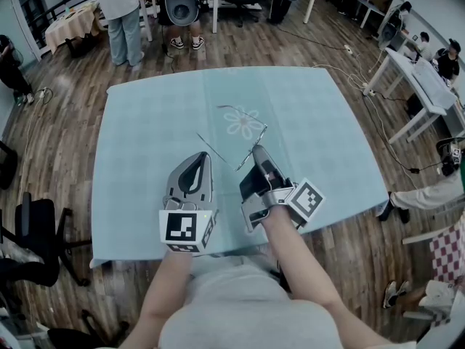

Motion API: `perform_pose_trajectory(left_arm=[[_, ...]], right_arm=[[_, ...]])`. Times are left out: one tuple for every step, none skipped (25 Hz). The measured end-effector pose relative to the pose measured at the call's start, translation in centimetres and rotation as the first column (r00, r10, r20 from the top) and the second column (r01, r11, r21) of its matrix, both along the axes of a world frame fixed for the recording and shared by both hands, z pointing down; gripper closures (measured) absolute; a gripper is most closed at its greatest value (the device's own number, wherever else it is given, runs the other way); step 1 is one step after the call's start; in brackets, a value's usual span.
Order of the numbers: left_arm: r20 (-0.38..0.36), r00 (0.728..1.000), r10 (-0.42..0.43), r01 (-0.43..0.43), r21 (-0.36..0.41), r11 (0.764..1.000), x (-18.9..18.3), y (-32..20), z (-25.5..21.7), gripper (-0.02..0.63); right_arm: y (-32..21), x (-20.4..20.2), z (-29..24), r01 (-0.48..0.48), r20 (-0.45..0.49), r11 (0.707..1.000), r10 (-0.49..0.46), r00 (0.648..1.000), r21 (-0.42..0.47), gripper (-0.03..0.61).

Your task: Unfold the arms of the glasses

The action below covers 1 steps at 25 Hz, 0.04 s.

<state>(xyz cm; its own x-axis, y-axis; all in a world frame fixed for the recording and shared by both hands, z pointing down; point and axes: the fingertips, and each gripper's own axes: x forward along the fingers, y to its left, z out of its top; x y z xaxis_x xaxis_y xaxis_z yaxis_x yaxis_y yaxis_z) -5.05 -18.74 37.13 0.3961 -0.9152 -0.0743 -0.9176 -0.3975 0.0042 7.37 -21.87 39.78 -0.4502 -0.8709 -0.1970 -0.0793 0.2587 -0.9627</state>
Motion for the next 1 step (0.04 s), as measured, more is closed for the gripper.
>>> perform_pose_trajectory(left_arm=[[0.000, 1.000, 0.000, 0.000, 0.000, 1.000, 0.00, 0.00, -0.02, 0.606]], right_arm=[[0.02, 0.00, -0.01, 0.000, 0.000, 1.000, 0.000, 1.000, -0.001, 0.568]])
